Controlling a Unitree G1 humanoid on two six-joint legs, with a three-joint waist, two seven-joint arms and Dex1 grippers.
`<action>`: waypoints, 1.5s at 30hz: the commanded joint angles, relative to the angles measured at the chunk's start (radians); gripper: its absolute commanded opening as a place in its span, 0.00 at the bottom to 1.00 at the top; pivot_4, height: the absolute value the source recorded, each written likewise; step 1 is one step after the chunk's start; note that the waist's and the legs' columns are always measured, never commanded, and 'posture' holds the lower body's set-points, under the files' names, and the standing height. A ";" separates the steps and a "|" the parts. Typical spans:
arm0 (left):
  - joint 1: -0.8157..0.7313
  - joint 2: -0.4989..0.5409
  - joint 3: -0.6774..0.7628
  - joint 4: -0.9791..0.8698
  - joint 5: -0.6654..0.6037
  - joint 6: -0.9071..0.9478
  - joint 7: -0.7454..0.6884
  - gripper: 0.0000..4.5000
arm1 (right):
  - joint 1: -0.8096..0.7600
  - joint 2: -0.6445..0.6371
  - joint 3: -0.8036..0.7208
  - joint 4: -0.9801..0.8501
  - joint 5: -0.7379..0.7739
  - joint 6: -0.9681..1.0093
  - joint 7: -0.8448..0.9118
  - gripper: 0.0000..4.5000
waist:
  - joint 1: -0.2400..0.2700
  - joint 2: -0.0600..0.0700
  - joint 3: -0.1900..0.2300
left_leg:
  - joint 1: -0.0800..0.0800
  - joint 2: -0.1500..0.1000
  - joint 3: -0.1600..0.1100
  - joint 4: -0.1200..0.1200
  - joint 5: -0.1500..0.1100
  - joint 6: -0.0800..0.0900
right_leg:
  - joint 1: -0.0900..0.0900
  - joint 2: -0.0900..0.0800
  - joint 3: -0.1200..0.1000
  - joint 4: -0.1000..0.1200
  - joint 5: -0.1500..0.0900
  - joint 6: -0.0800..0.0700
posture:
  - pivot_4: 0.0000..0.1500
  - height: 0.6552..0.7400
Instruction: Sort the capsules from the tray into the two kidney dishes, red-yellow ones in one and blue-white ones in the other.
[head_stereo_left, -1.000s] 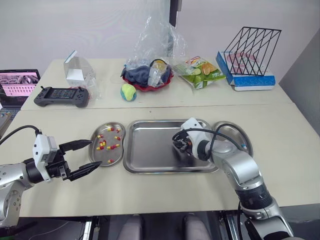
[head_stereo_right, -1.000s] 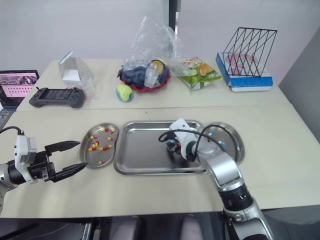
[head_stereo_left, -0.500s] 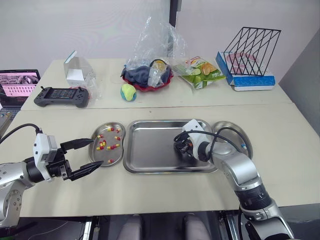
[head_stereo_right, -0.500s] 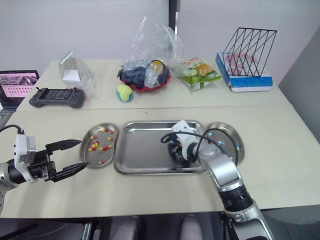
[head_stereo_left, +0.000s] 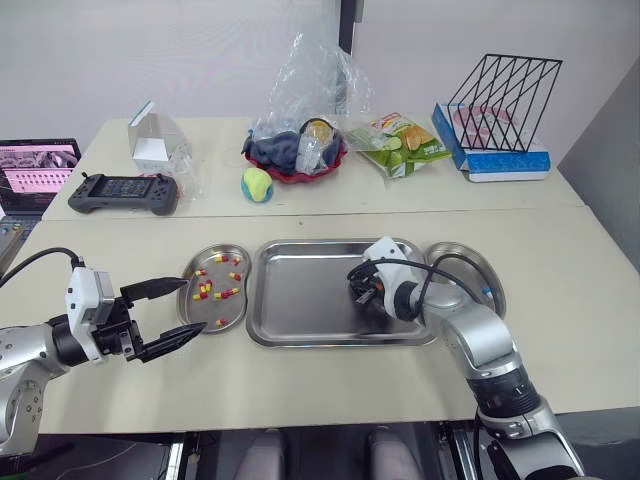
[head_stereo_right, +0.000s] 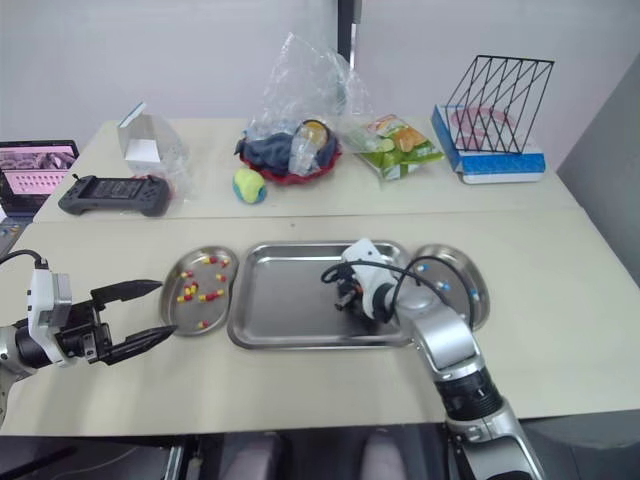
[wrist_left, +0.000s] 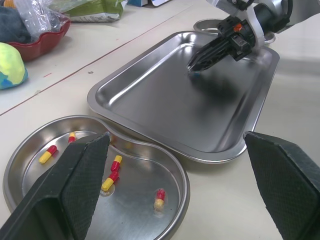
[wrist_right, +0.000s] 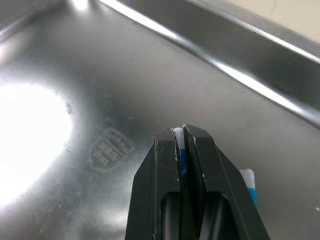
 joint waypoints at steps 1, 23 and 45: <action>-0.017 0.020 0.024 0.009 -0.008 -0.010 -0.012 1.00 | -0.047 -0.052 -0.141 -0.083 0.086 -0.010 0.059 0.00 | 0.002 0.000 0.000 | 0.000 0.000 0.000 0.000 0.000 0.000 | 0.000 0.000 0.000 0.000 0.000 0.000 | 1.00 0.94; -0.096 0.013 -0.010 0.092 0.023 -0.051 -0.038 1.00 | 0.174 -0.351 -0.429 0.268 0.087 -0.308 0.188 0.00 | -0.003 0.000 0.000 | 0.000 0.000 0.002 0.000 0.000 0.000 | 0.001 0.000 0.000 -0.001 0.000 0.000 | 1.00 0.94; -0.123 -0.001 0.091 0.252 0.059 -0.155 0.049 1.00 | 0.170 -0.458 -0.559 0.271 0.180 -0.436 0.326 1.00 | 0.004 0.000 0.000 | 0.000 0.000 0.002 0.000 0.000 0.000 | 0.002 0.000 0.000 -0.001 0.000 0.000 | 1.00 0.94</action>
